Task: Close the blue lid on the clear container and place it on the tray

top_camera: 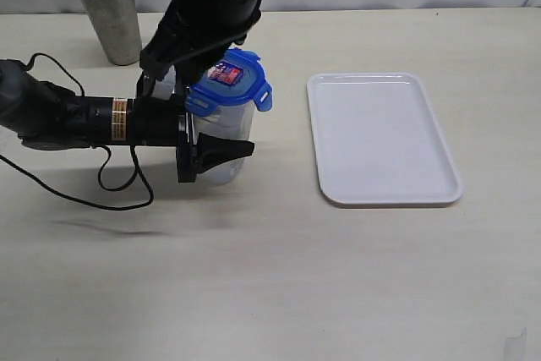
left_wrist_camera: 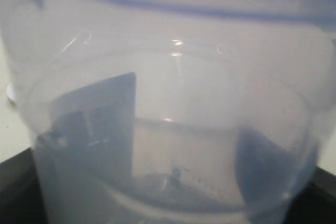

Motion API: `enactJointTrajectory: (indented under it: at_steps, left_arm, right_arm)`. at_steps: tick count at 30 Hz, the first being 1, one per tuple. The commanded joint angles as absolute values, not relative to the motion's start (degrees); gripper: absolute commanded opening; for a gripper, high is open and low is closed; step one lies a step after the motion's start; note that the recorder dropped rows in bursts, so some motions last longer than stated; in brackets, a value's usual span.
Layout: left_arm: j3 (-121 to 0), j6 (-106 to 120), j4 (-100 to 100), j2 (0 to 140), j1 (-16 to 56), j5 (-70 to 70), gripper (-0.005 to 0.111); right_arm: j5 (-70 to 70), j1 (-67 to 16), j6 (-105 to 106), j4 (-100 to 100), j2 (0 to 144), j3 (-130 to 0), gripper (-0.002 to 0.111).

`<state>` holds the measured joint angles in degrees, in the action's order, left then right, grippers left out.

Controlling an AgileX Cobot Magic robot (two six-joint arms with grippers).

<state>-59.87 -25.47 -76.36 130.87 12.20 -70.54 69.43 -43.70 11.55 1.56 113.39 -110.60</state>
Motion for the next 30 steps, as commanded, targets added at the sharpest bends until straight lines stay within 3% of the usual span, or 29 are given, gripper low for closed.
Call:
enactJointTrajectory:
  at_steps: [1,30]
  left_arm:
    - [-60.2,-25.6,-77.2,130.5,12.3,-70.0,0.000]
    - [-60.2,-25.6,-77.1,130.5,12.3,-70.0,0.000]
  right_arm:
    - [70.0,-45.0,12.1,-0.6,115.3,-110.8,0.046]
    - [70.0,-53.6,14.0,-28.0,121.4,-103.4,0.044]
